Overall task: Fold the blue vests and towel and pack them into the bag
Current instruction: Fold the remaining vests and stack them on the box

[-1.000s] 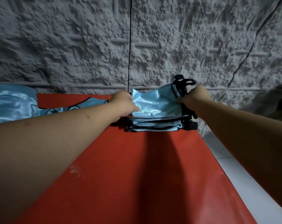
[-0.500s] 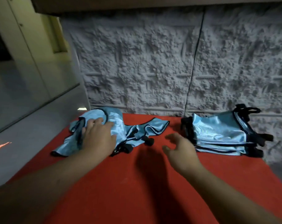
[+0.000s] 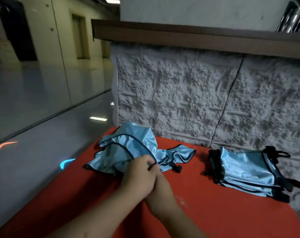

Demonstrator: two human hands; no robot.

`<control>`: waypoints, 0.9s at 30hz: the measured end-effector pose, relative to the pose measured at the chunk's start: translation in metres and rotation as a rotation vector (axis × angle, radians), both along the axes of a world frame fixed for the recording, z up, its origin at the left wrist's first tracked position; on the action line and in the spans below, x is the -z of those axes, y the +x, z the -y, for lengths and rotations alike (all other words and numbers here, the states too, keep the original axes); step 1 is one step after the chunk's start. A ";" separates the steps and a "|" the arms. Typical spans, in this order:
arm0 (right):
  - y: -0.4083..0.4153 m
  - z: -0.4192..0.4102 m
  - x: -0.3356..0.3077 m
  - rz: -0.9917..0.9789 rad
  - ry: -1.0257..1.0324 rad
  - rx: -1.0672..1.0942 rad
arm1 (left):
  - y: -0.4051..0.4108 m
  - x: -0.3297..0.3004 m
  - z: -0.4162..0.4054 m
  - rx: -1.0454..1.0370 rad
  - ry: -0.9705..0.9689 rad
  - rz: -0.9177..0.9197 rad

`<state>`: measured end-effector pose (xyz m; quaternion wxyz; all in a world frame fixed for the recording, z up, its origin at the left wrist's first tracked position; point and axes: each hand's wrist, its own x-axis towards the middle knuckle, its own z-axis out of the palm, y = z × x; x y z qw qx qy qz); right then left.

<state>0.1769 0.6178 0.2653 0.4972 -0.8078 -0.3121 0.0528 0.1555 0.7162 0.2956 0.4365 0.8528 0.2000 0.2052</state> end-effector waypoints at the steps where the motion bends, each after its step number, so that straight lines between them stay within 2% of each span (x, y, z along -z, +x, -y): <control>1: -0.010 0.010 -0.007 0.040 -0.012 0.084 | -0.012 -0.005 0.015 0.027 -0.021 0.016; 3: -0.024 0.034 -0.008 -0.006 -0.053 0.231 | -0.037 -0.012 0.042 0.107 -0.050 0.029; 6: -0.050 0.071 -0.003 -0.238 -0.043 0.313 | -0.073 -0.018 0.075 0.216 -0.094 0.069; 8: -0.059 0.102 0.007 -0.274 -0.034 0.390 | -0.088 -0.013 0.084 0.245 -0.052 0.080; 12: -0.083 0.177 -0.011 -0.523 -0.006 0.387 | -0.117 0.018 0.083 0.252 0.008 0.014; 14: -0.096 0.208 -0.025 -0.551 0.089 0.471 | -0.128 0.046 0.068 0.188 0.053 -0.080; 16: -0.106 0.238 -0.030 -0.522 0.229 0.617 | -0.135 0.068 0.051 0.065 0.147 -0.268; 19: -0.114 0.263 -0.027 -0.536 0.427 0.637 | -0.134 0.088 0.021 -0.075 0.208 -0.485; 25: -0.101 0.269 -0.021 -0.615 0.574 0.585 | -0.126 0.102 0.010 0.036 0.426 -0.551; 27: -0.095 0.265 -0.019 -0.619 0.561 0.588 | -0.122 0.101 0.007 0.055 0.464 -0.503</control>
